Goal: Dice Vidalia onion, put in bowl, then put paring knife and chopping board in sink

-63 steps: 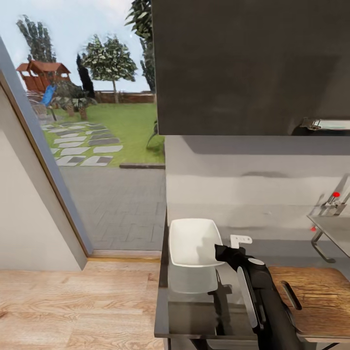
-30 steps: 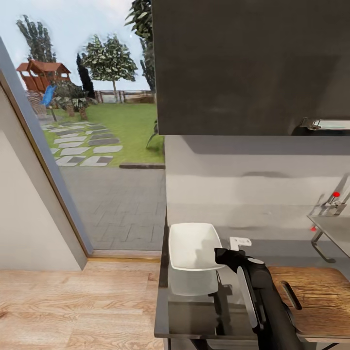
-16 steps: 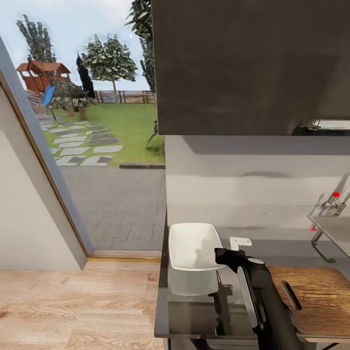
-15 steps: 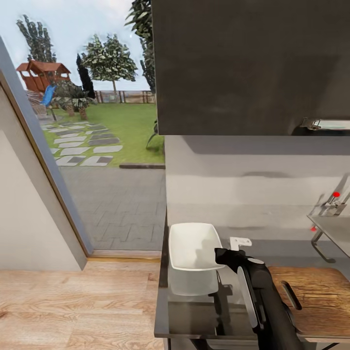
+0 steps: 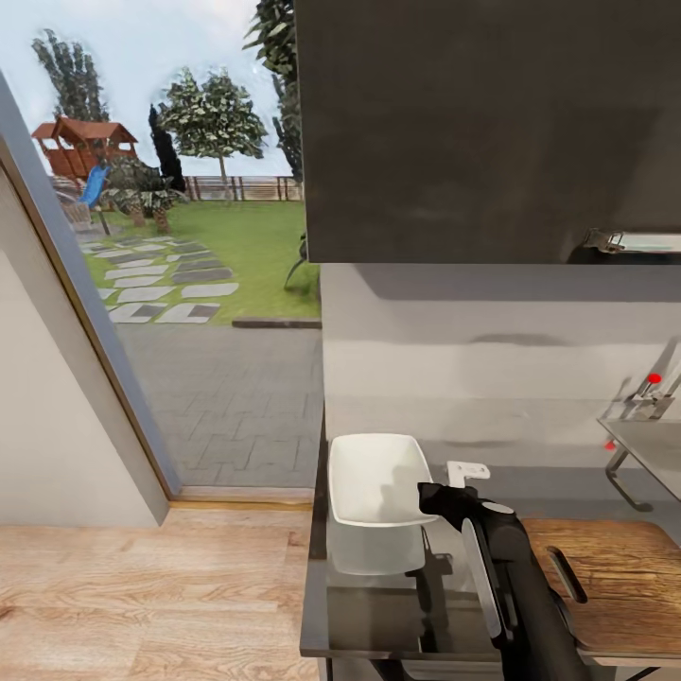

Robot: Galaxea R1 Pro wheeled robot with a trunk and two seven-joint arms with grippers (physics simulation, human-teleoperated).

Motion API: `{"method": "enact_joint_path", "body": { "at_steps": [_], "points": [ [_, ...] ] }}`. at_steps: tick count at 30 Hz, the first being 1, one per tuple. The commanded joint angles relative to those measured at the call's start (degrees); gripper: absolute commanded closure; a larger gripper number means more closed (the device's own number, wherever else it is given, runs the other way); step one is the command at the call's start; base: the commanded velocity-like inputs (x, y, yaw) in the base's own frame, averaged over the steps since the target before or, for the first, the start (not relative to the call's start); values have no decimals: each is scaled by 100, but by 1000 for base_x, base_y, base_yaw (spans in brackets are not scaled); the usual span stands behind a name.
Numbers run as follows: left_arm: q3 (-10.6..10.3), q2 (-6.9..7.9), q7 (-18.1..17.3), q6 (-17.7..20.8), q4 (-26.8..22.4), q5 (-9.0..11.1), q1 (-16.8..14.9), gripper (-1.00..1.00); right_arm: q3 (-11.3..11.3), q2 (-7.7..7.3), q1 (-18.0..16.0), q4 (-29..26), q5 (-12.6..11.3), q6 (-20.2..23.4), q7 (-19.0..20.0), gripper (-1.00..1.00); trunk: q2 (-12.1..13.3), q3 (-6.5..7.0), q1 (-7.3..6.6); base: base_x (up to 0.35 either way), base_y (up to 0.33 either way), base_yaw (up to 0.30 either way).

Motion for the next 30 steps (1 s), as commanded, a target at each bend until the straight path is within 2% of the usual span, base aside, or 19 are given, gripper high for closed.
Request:
{"method": "enact_joint_path", "body": {
  "at_steps": [1,2,30],
  "points": [
    [-7,2,-3,-8,-5,40,0,-100,-7,8,-5,-7,29,28,29,100,-12,-11,4,0,0,0],
    [-7,2,-3,-8,-3,41,0,-100,-8,10,-5,-7,29,28,31,-100,-12,-11,4,0,0,0],
    [-7,2,-3,-8,30,41,0,-100,-9,0,-5,-74,14,-4,43,-100,-12,-11,4,0,0,0]
  ]
}}
